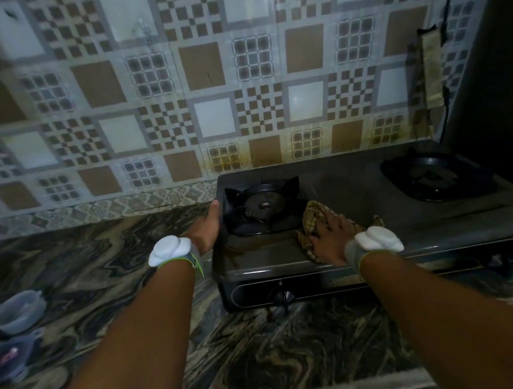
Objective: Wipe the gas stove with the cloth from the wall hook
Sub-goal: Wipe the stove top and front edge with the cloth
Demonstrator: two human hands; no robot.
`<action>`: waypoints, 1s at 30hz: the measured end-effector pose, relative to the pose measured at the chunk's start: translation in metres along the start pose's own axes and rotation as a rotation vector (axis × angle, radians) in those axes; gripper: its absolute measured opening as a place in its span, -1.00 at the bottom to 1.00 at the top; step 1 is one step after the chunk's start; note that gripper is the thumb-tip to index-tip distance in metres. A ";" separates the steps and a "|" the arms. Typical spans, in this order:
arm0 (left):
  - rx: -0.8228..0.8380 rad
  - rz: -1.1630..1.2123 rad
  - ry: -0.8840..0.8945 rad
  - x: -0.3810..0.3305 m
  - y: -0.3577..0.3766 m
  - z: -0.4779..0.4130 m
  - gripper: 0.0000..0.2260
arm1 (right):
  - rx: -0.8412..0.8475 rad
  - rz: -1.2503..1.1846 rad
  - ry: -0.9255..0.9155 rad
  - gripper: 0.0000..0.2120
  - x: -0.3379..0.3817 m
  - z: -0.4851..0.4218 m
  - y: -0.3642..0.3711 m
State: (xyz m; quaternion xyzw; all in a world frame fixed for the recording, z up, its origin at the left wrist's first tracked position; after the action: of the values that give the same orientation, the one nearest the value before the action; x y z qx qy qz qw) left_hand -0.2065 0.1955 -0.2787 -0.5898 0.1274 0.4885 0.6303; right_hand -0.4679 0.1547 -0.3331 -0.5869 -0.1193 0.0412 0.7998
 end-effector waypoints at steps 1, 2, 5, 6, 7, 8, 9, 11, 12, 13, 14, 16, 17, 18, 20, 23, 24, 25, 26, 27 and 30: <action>0.001 0.017 0.000 0.002 -0.002 0.000 -0.27 | 0.002 0.003 0.014 -0.23 0.001 -0.005 0.007; 0.000 0.038 0.006 0.003 -0.004 0.001 -0.29 | -0.001 -0.001 0.028 -0.23 0.002 -0.009 0.011; 0.036 0.058 0.023 0.007 -0.014 0.000 -0.34 | -0.035 -0.014 0.050 -0.40 0.023 0.012 0.010; 0.064 0.062 0.033 0.007 -0.016 -0.001 -0.32 | -0.044 -0.030 0.040 -0.42 0.032 0.019 0.010; 0.097 0.080 0.050 0.008 -0.018 -0.006 -0.28 | -0.050 -0.032 0.024 -0.43 0.044 0.024 0.012; 0.133 0.098 0.075 0.011 -0.019 -0.013 -0.21 | -0.054 -0.030 0.001 -0.43 0.056 0.026 0.016; 0.158 0.131 0.102 0.021 -0.020 -0.037 -0.12 | -0.057 -0.032 -0.001 -0.43 0.073 0.026 0.018; 0.159 0.148 0.143 0.040 -0.016 -0.080 0.04 | -0.051 -0.037 0.024 -0.43 0.090 0.022 0.022; 0.167 0.146 0.144 0.040 -0.017 -0.082 0.06 | -0.043 -0.037 0.040 -0.43 0.094 0.021 0.022; 0.184 0.163 0.141 0.034 -0.022 -0.070 0.02 | -0.039 -0.028 0.049 -0.42 0.097 0.021 0.022; 0.210 0.182 0.144 0.024 -0.029 -0.051 -0.08 | -0.044 -0.013 0.053 -0.43 0.101 0.023 0.023; 0.259 0.201 0.154 0.010 -0.039 -0.021 -0.31 | -0.072 0.002 0.020 -0.43 0.118 0.026 0.026; 0.274 0.198 0.149 0.009 -0.039 -0.020 -0.35 | -0.093 0.004 -0.012 -0.44 0.132 0.028 0.027; 0.283 0.183 0.147 0.009 -0.040 -0.019 -0.36 | -0.116 0.006 -0.054 -0.45 0.149 0.029 0.029; 0.292 0.153 0.153 0.013 -0.041 -0.022 -0.32 | -0.112 -0.002 -0.120 -0.46 0.182 0.030 0.032; 0.294 0.129 0.170 0.015 -0.045 -0.024 -0.35 | -0.086 -0.035 -0.155 -0.47 0.198 0.026 0.031; 0.291 0.110 0.171 0.014 -0.046 -0.023 -0.35 | -0.094 -0.044 -0.160 -0.47 0.196 0.026 0.032; 0.279 0.079 0.181 0.014 -0.047 -0.025 -0.32 | -0.100 -0.057 -0.164 -0.48 0.193 0.028 0.033; 0.261 0.032 0.192 0.013 -0.046 -0.024 -0.29 | -0.111 -0.066 -0.164 -0.48 0.190 0.031 0.035; 0.249 -0.018 0.216 0.005 -0.044 -0.021 -0.26 | -0.132 -0.067 -0.149 -0.49 0.180 0.035 0.035; 0.230 -0.108 0.286 -0.022 -0.030 -0.009 -0.22 | -0.161 -0.041 -0.086 -0.48 0.143 0.040 0.033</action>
State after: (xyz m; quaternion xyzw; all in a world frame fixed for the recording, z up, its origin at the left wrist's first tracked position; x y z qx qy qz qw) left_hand -0.1906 0.1832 -0.2464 -0.5832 0.2388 0.3474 0.6944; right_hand -0.3369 0.2310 -0.3330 -0.6445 -0.1686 0.0401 0.7447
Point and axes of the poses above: each hand's wrist, its own z-axis away from the middle knuckle, its own y-axis out of the palm, x = y × z, the point moved 4 cm from there along -z, towards the middle knuckle, and after that the axes turned 2 degrees about z, right-handed, at the moved point
